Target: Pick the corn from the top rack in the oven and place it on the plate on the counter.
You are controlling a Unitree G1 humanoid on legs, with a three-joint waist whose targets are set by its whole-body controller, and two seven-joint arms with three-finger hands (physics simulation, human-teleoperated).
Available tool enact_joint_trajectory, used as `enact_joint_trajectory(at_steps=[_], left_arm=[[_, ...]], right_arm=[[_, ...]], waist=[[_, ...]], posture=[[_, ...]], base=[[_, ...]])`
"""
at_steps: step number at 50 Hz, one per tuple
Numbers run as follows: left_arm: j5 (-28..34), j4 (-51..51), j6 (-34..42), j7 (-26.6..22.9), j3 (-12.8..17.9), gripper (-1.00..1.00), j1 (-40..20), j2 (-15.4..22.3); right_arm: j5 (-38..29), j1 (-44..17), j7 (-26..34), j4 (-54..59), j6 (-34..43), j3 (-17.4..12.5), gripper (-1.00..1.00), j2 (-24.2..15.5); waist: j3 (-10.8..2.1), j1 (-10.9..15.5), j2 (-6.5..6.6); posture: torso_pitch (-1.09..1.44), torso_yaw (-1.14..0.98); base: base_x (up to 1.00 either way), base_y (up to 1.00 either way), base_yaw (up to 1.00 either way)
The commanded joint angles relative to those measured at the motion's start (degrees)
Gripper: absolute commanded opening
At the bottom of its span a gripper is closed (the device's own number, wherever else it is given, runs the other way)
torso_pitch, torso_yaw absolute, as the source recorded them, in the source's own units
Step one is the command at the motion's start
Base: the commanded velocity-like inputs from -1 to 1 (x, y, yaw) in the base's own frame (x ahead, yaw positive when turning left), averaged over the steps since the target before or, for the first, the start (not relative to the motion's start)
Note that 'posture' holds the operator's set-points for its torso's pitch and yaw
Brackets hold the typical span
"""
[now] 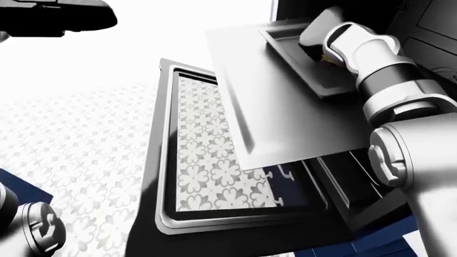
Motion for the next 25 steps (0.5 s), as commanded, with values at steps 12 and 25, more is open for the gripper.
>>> enact_joint_trajectory(at_steps=[12,25], left_arm=[[-0.1,-0.6,-1.8,0.4,1.0,1.0,-1.0,1.1],[-0.3,-0.5,-2.0,0.7,0.8,1.0,-0.8,1.2]], right_arm=[[0.0,-4.7,-5.3,-1.7,-3.4,-2.1,-1.0,0.1],[0.0,-8.8,-8.1,-2.1,-7.8,-4.1,-1.0,-0.2]], waist=[[-1.44,-0.1,0.1],[-0.68,-0.4,0.25]], posture=[[0.0,0.0],[0.0,0.0]], base=[[0.0,0.0,0.0],[0.0,0.0,0.0]])
